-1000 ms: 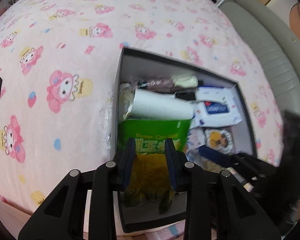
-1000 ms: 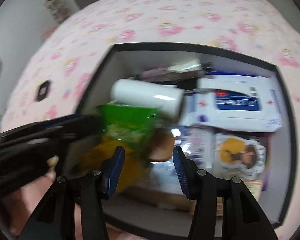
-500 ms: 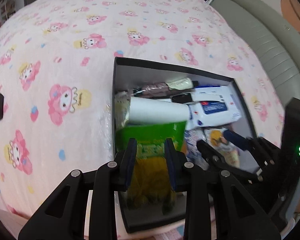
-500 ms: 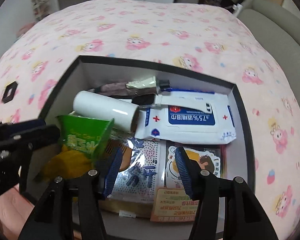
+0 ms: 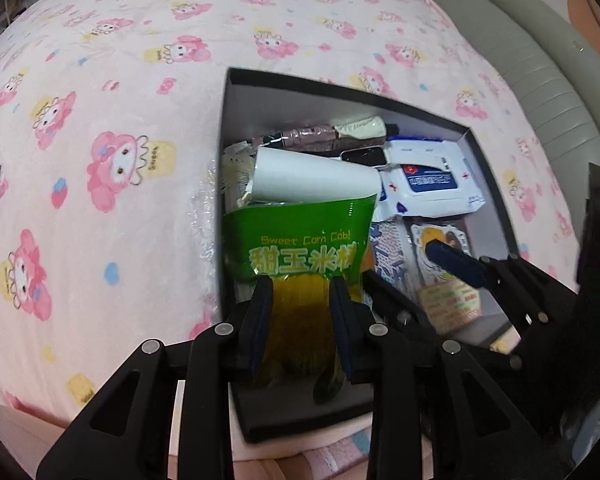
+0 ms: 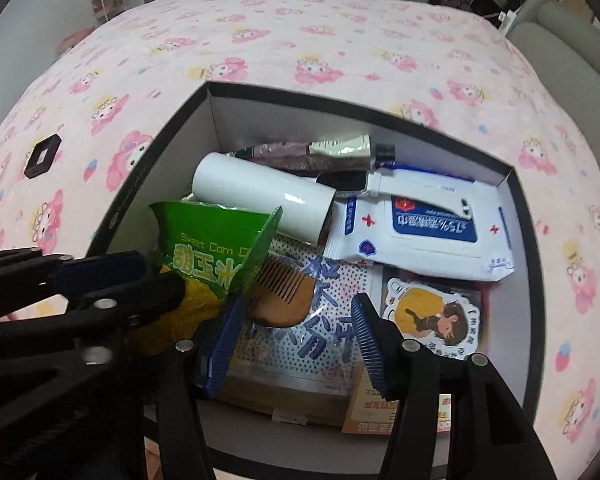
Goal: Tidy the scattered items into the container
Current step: 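Withdraw the left tool from the box toward the black square frame, then close the left gripper on the black square frame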
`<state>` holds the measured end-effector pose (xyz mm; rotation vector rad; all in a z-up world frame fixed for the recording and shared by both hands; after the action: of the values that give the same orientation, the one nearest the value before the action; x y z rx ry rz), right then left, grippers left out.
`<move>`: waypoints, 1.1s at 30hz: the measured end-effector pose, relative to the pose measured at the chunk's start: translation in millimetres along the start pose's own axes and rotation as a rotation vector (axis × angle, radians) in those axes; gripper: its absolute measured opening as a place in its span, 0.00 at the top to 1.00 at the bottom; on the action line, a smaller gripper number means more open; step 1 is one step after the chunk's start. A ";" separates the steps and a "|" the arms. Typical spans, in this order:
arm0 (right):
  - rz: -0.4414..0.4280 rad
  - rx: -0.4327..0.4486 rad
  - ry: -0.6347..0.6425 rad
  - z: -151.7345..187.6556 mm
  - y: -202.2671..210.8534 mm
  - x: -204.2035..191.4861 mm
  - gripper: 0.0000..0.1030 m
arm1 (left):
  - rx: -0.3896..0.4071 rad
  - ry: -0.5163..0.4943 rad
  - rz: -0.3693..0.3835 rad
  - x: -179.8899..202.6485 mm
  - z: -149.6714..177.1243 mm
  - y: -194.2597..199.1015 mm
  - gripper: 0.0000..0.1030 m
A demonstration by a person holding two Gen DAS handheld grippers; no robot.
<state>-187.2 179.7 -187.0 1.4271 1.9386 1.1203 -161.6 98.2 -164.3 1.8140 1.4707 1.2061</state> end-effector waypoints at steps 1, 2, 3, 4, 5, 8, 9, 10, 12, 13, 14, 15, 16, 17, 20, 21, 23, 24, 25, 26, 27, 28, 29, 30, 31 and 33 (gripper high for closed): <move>0.018 0.021 0.006 -2.1 5.9 0.5 0.49 | 0.020 0.000 0.004 0.0 0.2 7.7 0.68; 0.017 0.033 0.004 -4.2 10.2 -1.3 0.48 | 0.048 -0.003 -0.001 -0.8 -0.2 16.3 0.66; 0.014 0.044 0.001 -6.3 14.5 -3.1 0.48 | 0.077 -0.006 -0.014 -2.6 -0.7 25.5 0.66; -0.001 0.053 -0.008 -8.7 18.1 -6.0 0.48 | 0.101 -0.010 -0.022 -4.3 -1.3 33.8 0.66; -0.012 0.067 -0.011 -11.1 22.3 -10.0 0.48 | 0.117 -0.013 -0.024 -5.7 -1.9 41.1 0.65; -0.046 0.118 0.003 -17.0 37.5 -24.9 0.47 | 0.155 -0.025 -0.026 -10.3 -1.7 60.8 0.64; -0.049 0.130 0.004 -17.9 39.3 -27.3 0.46 | 0.166 -0.035 -0.028 -11.6 -0.9 66.6 0.64; -0.060 0.130 -0.014 -18.0 40.9 -29.2 0.45 | 0.177 -0.040 -0.030 -13.5 -0.9 71.5 0.63; -0.083 0.131 -0.051 -18.2 44.1 -33.1 0.45 | 0.201 -0.036 -0.027 -19.0 -1.2 83.5 0.60; -0.099 0.139 -0.071 -19.5 47.7 -36.9 0.45 | 0.208 -0.030 -0.024 -21.7 -1.7 88.7 0.60; -0.116 0.146 -0.091 -20.7 51.3 -40.7 0.45 | 0.216 -0.025 -0.022 -24.8 -2.6 94.3 0.60; -0.131 0.154 -0.111 -22.1 55.0 -44.4 0.45 | 0.226 -0.022 -0.021 -28.4 -3.8 100.3 0.60; -0.136 0.168 -0.118 -23.9 60.1 -47.5 0.45 | 0.240 -0.020 -0.021 -32.4 -4.9 106.3 0.60; -0.136 0.179 -0.122 -25.7 63.9 -50.7 0.45 | 0.253 -0.018 -0.024 -37.1 -5.9 112.3 0.60; -0.138 0.210 -0.143 -33.2 72.9 -60.2 0.45 | 0.288 0.004 -0.046 -57.3 -8.7 127.7 0.60; -0.141 0.217 -0.153 -36.3 75.0 -63.4 0.45 | 0.294 0.019 -0.053 -65.4 -8.7 131.5 0.60; -0.147 0.232 -0.175 -42.4 79.3 -70.0 0.45 | 0.307 0.047 -0.061 -82.2 -8.5 139.2 0.60; -0.147 0.240 -0.176 -45.8 80.6 -75.0 0.45 | 0.315 0.058 -0.061 -90.4 -7.8 143.4 0.60; -0.150 0.246 -0.171 -49.6 80.7 -82.5 0.45 | 0.324 0.066 -0.066 -97.8 -7.0 147.1 0.60; -0.153 0.252 -0.166 -53.4 80.8 -90.0 0.45 | 0.328 0.074 -0.076 -106.1 -6.3 150.0 0.60; -0.158 0.250 -0.156 -57.1 79.9 -97.9 0.45 | 0.330 0.083 -0.087 -114.8 -5.8 152.4 0.60; -0.166 0.246 -0.144 -61.1 78.3 -108.9 0.45 | 0.331 0.093 -0.094 -123.3 -5.6 154.6 0.60; -0.173 0.244 -0.133 -65.2 76.8 -119.9 0.45 | 0.333 0.104 -0.097 -131.7 -5.7 156.6 0.60; -0.178 0.246 -0.121 -68.6 75.8 -130.3 0.45 | 0.337 0.115 -0.100 -140.7 -5.9 158.7 0.60; -0.182 0.248 -0.110 -72.0 74.9 -140.7 0.45 | 0.342 0.126 -0.104 -150.0 -6.1 160.3 0.60; -0.174 0.246 -0.102 -77.4 71.4 -158.7 0.45 | 0.354 0.149 -0.119 -170.2 -6.2 162.4 0.59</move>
<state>-154.0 14.2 -98.8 1.3753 2.1363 0.7371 -89.6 -110.3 -82.4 1.8547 1.9507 1.0956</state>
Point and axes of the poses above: each gripper's, at about its wrist camera, not at the fingertips, and y roughly against the way its jaws point, x to its right, z to its underside, the point moved 6 cm from there along -y, roughly the way its jaws point, and after that the axes turned 9 degrees about x, right-handed, at the moved point
